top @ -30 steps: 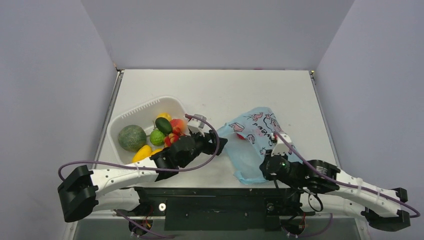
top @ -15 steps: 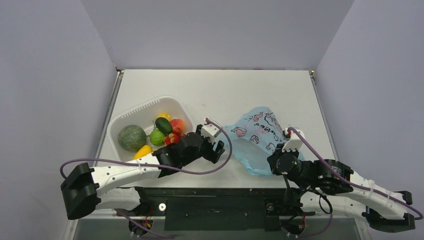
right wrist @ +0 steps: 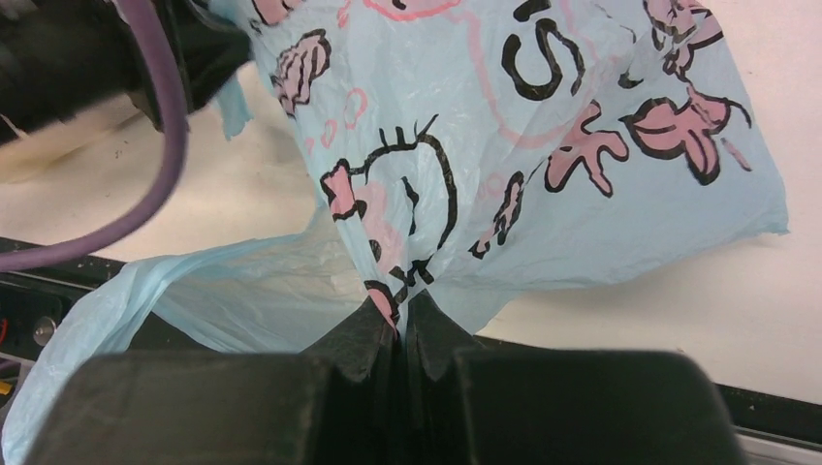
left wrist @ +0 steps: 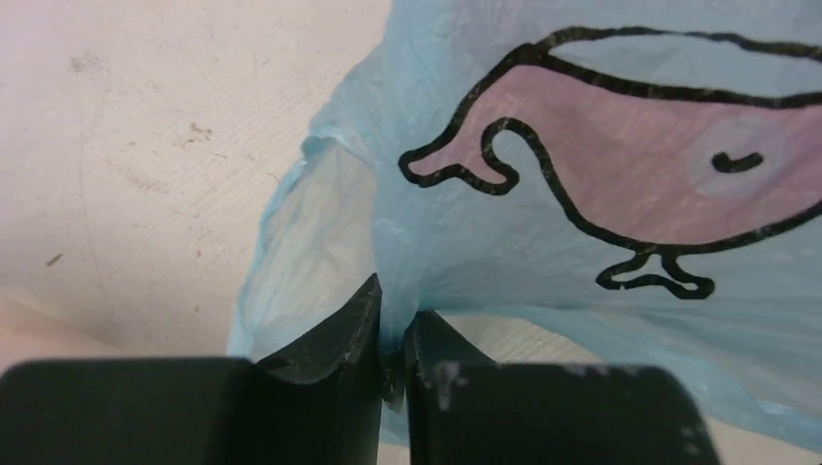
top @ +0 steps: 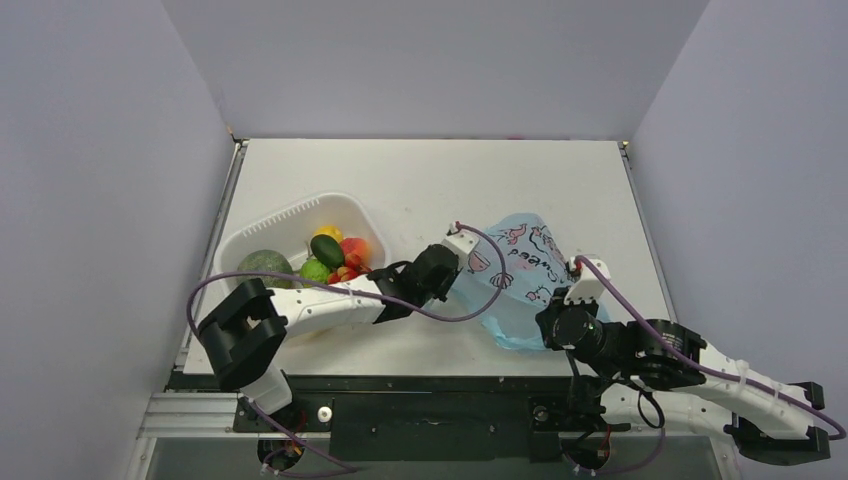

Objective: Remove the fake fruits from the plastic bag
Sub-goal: Adjust the plastic bag at the center of the board, then take out the fake fruit from the plastic bag.

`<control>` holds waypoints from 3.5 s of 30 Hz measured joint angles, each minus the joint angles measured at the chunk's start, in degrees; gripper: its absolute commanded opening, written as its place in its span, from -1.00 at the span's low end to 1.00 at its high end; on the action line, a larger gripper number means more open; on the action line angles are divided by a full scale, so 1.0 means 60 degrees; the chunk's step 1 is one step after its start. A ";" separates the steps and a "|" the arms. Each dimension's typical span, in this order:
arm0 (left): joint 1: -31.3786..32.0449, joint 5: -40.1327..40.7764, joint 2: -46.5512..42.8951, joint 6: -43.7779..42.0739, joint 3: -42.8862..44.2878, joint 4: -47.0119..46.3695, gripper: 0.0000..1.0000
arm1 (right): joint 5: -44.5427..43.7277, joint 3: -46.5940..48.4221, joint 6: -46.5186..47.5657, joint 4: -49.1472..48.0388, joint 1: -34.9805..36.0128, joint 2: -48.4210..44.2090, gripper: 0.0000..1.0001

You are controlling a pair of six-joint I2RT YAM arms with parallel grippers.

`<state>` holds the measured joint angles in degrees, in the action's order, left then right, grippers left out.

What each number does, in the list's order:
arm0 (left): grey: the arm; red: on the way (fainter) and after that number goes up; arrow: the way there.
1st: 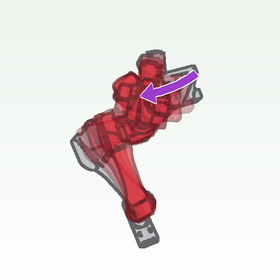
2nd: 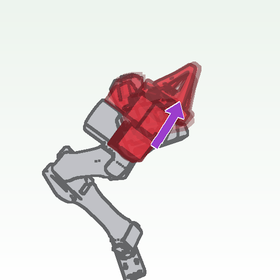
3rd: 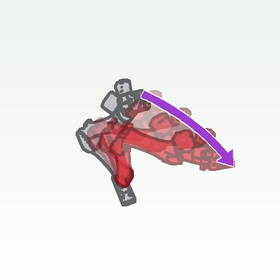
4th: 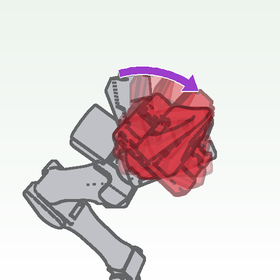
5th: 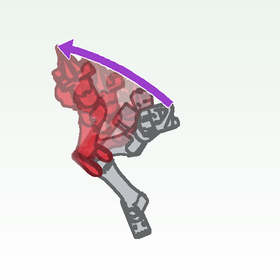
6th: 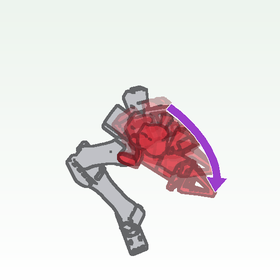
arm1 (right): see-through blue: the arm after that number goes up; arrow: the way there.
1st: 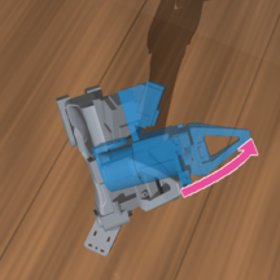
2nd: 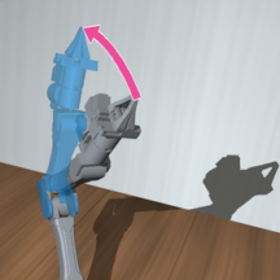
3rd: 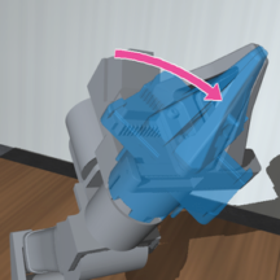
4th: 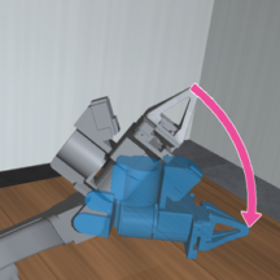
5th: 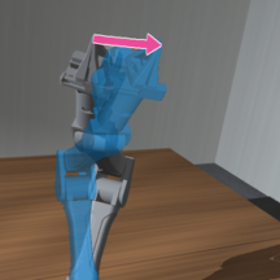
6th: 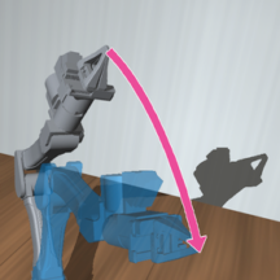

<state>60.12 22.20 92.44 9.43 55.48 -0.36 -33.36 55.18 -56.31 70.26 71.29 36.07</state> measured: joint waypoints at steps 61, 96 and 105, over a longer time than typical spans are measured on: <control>-0.0911 -0.7577 -0.7723 0.4692 -0.1264 0.2736 -0.07 | 0.3646 -0.0710 0.3089 -0.1457 -0.4739 -0.0091 -1.00; 0.2626 0.1282 0.0200 0.3308 -0.0627 -0.3395 0.58 | 0.3865 -0.0627 0.3045 -0.1464 -0.4736 -0.0284 -1.00; 0.2157 0.1923 0.1202 0.2721 -0.0765 -0.5351 0.82 | 0.3894 -0.0572 0.3020 -0.1381 -0.4736 -0.0284 -1.00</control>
<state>73.06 33.74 99.66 25.76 50.89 -32.47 -10.00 51.75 -38.20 61.98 42.87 34.37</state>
